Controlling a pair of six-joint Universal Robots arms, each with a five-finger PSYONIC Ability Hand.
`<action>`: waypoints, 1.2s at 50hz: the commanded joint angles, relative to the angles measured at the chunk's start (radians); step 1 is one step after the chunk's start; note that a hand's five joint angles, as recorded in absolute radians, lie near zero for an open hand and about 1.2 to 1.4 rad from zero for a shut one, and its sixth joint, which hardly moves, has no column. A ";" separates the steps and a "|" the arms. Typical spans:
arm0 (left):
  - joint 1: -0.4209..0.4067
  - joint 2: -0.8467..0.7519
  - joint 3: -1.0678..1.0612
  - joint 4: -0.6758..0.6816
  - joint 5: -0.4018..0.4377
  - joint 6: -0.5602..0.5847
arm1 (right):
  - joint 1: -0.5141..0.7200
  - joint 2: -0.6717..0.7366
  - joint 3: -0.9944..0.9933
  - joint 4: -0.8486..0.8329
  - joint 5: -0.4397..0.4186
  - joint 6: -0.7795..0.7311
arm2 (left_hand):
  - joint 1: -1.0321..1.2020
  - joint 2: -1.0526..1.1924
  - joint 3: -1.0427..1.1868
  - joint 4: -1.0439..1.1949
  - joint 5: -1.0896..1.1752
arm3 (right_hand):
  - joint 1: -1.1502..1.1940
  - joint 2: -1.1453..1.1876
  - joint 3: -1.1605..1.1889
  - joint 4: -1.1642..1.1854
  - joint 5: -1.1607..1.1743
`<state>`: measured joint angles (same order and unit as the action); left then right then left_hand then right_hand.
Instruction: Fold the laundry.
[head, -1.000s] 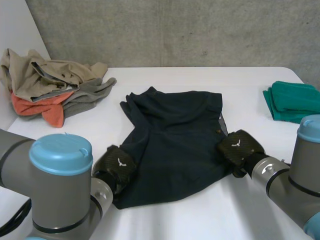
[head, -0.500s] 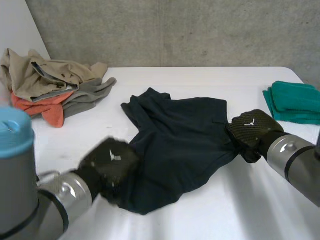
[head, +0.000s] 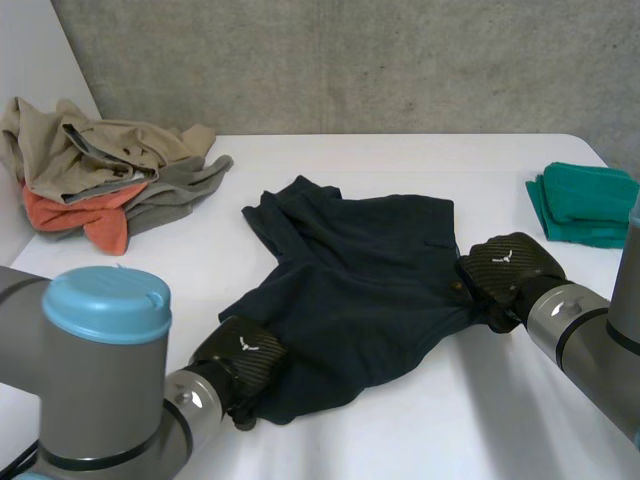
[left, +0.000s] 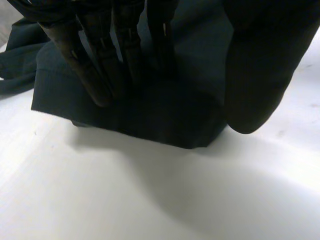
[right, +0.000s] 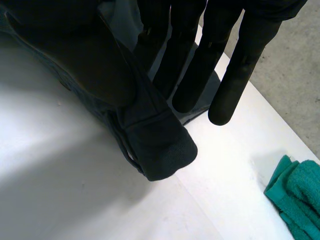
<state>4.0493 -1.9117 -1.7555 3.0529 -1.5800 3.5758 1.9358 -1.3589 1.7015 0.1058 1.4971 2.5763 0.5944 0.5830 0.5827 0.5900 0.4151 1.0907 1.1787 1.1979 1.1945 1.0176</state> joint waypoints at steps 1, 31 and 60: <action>-0.038 -0.101 0.025 0.111 -0.046 0.060 | 0.000 0.000 0.004 -0.003 0.003 0.001 | 0.550 0.561 0.562 0.554 0.555 | 0.306 0.218 0.198 0.202 0.204; 0.062 0.076 0.172 -0.428 0.052 0.175 | -0.043 0.064 -0.062 0.460 -0.118 -0.443 | 0.802 0.813 0.814 0.806 0.807 | 0.306 0.218 0.198 0.202 0.204; 0.217 -0.104 1.185 0.165 -0.049 0.055 | 0.124 0.193 -0.869 -0.410 0.146 -0.136 | 0.802 0.813 0.814 0.806 0.807 | 0.306 0.218 0.198 0.202 0.204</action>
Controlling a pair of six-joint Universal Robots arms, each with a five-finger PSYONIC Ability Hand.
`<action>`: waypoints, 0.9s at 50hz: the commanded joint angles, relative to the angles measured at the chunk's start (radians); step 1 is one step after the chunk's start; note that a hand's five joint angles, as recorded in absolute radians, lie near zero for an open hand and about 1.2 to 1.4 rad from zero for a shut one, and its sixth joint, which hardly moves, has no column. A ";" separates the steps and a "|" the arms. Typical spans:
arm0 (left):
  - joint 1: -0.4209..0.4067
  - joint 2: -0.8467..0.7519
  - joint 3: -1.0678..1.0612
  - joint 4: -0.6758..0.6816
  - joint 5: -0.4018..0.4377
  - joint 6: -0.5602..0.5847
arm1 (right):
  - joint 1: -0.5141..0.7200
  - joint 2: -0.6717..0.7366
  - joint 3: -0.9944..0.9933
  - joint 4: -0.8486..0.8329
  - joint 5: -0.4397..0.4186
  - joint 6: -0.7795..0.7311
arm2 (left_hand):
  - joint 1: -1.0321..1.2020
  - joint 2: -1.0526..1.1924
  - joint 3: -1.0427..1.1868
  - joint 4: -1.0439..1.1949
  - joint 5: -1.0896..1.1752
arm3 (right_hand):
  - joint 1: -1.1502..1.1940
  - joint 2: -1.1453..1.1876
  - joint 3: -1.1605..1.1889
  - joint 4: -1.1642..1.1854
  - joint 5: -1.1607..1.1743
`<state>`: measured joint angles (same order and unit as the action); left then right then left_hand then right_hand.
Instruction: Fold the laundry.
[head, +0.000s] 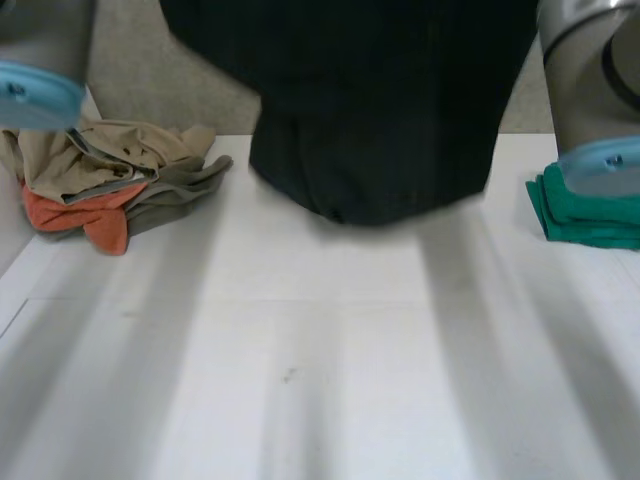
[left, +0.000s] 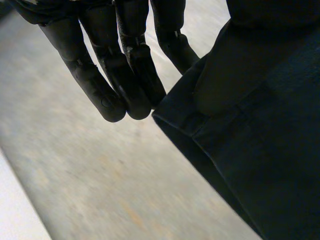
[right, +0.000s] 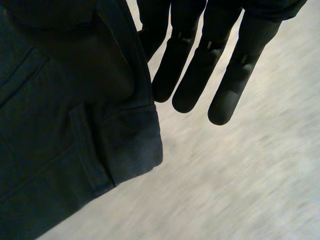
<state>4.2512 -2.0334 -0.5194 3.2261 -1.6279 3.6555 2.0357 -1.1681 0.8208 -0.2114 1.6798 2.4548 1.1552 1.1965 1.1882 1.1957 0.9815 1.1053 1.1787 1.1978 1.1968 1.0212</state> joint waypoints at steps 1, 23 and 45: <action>0.021 0.024 -0.089 -0.017 -0.003 -0.037 | 0.026 0.011 0.027 -0.086 -0.051 -0.014 | 0.241 0.200 0.208 0.201 0.240 | 0.291 0.218 0.198 0.199 0.201; -0.014 -0.051 -0.849 -0.047 0.034 -0.052 | -0.009 0.277 0.466 -0.010 -0.184 -0.045 | 0.241 0.200 0.208 0.201 0.240 | 0.291 0.218 0.198 0.199 0.201; -0.051 0.200 -1.128 -0.608 0.109 0.158 | -0.054 -0.045 0.759 0.725 -0.235 -0.267 | 0.241 0.200 0.208 0.201 0.240 | 0.291 0.218 0.198 0.199 0.201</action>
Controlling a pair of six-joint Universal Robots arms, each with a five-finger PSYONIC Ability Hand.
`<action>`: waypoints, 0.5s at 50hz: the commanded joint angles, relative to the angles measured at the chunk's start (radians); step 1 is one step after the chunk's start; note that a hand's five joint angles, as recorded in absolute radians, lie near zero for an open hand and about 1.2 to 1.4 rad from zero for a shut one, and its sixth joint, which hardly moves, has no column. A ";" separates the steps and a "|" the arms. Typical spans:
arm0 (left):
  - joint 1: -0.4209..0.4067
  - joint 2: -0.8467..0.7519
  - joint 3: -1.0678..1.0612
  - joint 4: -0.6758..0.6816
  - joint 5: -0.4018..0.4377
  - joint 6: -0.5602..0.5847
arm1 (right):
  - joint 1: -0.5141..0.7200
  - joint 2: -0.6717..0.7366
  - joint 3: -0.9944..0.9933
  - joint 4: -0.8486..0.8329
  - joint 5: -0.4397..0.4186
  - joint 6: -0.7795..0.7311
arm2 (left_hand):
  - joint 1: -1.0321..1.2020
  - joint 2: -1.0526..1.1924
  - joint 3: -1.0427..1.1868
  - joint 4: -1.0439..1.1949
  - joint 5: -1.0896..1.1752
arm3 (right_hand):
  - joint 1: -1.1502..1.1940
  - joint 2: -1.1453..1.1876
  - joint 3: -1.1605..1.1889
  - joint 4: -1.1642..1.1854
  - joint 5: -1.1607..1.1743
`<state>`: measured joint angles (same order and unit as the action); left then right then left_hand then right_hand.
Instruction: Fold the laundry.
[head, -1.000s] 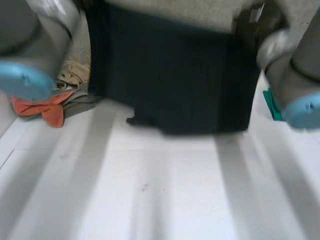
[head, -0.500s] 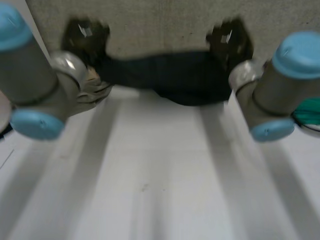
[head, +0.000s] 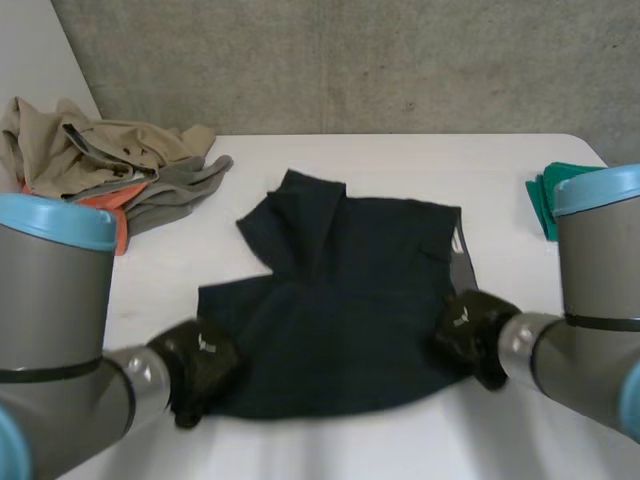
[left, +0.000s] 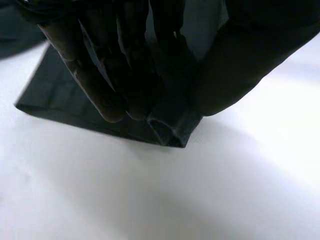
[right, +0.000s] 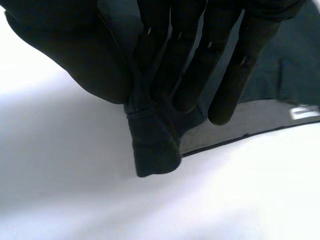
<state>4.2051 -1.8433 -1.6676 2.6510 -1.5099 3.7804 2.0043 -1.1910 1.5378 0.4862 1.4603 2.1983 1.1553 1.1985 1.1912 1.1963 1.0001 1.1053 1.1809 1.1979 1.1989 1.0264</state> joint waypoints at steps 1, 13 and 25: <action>-0.005 0.009 0.044 -0.005 -0.010 0.030 | -0.025 -0.016 0.048 -0.006 -0.018 -0.003 | 0.067 0.024 0.031 0.026 0.048 | 0.291 0.215 0.198 0.197 0.195; -0.002 -0.129 0.325 0.280 -0.010 -0.001 | -0.001 0.042 0.074 -0.188 0.005 0.095 | -0.881 -0.924 -0.917 -0.922 -0.900 | 0.291 0.215 0.198 0.197 0.195; 0.036 -0.591 0.846 0.301 0.078 0.102 | 0.028 0.065 0.114 -0.294 0.057 0.103 | -0.402 -0.445 -0.438 -0.443 -0.422 | 0.291 0.215 0.198 0.197 0.195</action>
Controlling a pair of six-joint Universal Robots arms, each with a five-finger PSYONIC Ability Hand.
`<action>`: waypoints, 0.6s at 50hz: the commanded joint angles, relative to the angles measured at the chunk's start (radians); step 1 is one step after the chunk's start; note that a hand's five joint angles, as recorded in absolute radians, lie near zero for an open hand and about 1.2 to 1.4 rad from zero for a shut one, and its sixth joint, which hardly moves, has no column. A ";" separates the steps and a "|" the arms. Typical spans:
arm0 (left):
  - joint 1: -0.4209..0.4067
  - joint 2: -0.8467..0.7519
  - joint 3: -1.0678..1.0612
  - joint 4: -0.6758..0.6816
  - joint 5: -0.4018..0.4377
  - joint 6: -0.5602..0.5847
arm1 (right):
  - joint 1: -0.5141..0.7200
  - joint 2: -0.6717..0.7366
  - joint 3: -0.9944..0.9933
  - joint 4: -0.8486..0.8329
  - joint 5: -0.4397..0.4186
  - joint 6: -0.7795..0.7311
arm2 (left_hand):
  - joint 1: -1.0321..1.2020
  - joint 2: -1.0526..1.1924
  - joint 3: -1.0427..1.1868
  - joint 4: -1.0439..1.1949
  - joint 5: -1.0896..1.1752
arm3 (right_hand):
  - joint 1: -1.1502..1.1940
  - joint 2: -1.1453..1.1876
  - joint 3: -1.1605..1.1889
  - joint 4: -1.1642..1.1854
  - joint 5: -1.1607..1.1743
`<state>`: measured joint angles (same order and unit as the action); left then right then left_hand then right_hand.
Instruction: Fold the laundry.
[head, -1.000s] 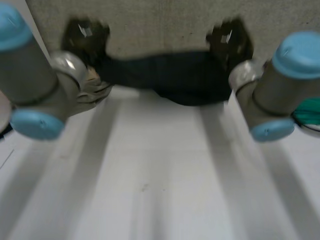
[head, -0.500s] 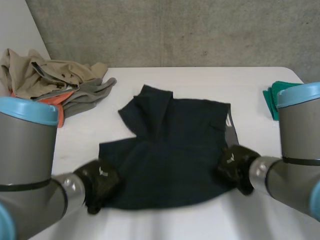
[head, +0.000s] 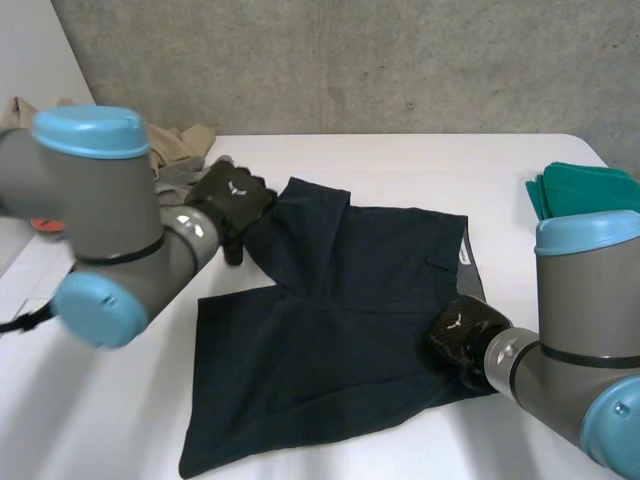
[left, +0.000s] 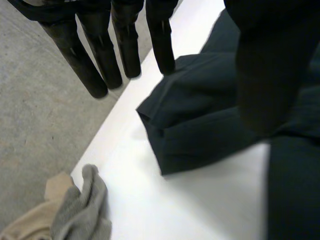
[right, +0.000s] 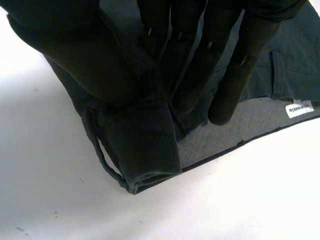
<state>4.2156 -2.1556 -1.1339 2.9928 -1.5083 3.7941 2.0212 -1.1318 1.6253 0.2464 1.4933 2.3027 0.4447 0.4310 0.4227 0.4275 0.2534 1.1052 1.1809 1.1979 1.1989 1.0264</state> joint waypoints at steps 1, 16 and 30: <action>0.029 -0.306 0.348 -0.050 0.085 0.101 | 0.011 0.006 0.030 -0.059 0.024 -0.003 | 0.315 0.328 0.337 0.332 0.331 | 0.291 0.215 0.198 0.197 0.195; 0.032 -0.595 0.707 -0.161 0.119 0.321 | -0.001 0.003 0.048 -0.101 0.022 -0.003 | 0.168 0.182 0.190 0.185 0.185 | 0.291 0.215 0.198 0.197 0.195; 0.041 -0.526 0.625 -0.173 -0.022 0.360 | -0.002 0.001 0.048 -0.113 0.025 -0.003 | 0.952 0.965 0.974 0.969 0.968 | 0.291 0.215 0.198 0.197 0.195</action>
<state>4.2556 -2.7439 -0.4406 2.8267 -1.4224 4.1665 2.0171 -1.1306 1.6735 0.1350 1.5165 2.2995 1.1681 1.1846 1.1781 1.1886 0.9799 1.1052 1.1809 1.1979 1.1989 1.0266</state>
